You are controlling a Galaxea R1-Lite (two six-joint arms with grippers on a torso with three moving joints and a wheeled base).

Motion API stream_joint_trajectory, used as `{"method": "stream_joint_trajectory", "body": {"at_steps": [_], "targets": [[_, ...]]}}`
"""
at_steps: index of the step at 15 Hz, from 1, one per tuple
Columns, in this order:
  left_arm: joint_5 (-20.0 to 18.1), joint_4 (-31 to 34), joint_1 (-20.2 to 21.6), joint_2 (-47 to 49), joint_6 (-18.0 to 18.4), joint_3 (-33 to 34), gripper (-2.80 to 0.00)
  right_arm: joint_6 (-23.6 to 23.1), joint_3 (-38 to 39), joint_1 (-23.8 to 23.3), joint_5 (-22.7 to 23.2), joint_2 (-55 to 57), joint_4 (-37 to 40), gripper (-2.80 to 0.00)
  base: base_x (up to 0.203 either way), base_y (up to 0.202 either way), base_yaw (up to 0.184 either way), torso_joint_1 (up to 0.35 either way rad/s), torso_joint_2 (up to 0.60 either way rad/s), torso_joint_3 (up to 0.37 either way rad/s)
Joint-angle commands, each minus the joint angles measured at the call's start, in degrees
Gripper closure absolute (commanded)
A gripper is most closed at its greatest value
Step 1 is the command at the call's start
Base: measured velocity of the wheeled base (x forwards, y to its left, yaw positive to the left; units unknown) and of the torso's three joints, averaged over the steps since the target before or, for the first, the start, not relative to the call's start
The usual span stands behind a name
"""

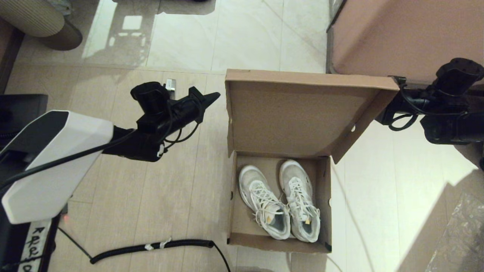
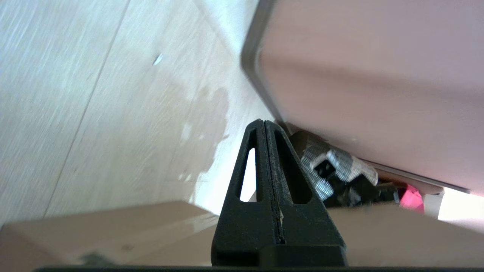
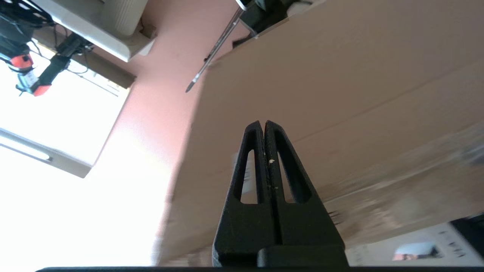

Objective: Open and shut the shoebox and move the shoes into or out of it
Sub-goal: Close the shoe box

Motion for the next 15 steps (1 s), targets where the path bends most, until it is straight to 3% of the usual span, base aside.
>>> {"method": "stream_joint_trajectory", "body": {"at_steps": [1, 5, 10, 12, 15], "targets": [[-0.3, 0.0, 0.0, -0.3, -0.4, -2.3, 0.0, 0.7, 8.3, 0.0, 0.5, -6.8, -1.4, 0.0, 0.0, 0.0, 0.0, 0.0, 0.0, 0.0], [-0.4, 4.3, -2.3, 0.1, -0.6, -7.2, 0.0, 1.3, 22.2, 0.1, 0.5, -15.3, -3.1, 0.0, 0.0, 0.0, 0.0, 0.0, 0.0, 0.0], [-0.1, 5.5, -10.3, -1.4, -0.6, -7.2, 0.0, 1.5, 44.5, 0.4, 0.5, -23.5, -18.1, 0.0, 0.0, 0.0, 0.0, 0.0, 0.0, 0.0], [-0.1, 5.2, -13.1, -4.7, -0.5, -1.1, 0.0, 1.5, 51.8, 0.4, 0.5, -27.8, -22.0, 0.0, 0.0, 0.0, 0.0, 0.0, 0.0, 0.0], [-0.3, 5.1, -17.9, -13.7, -0.3, 15.1, 0.0, 1.2, 60.7, 0.4, 0.5, -36.0, -24.1, 0.0, 0.0, 0.0, 0.0, 0.0, 0.0, 0.0]]}}
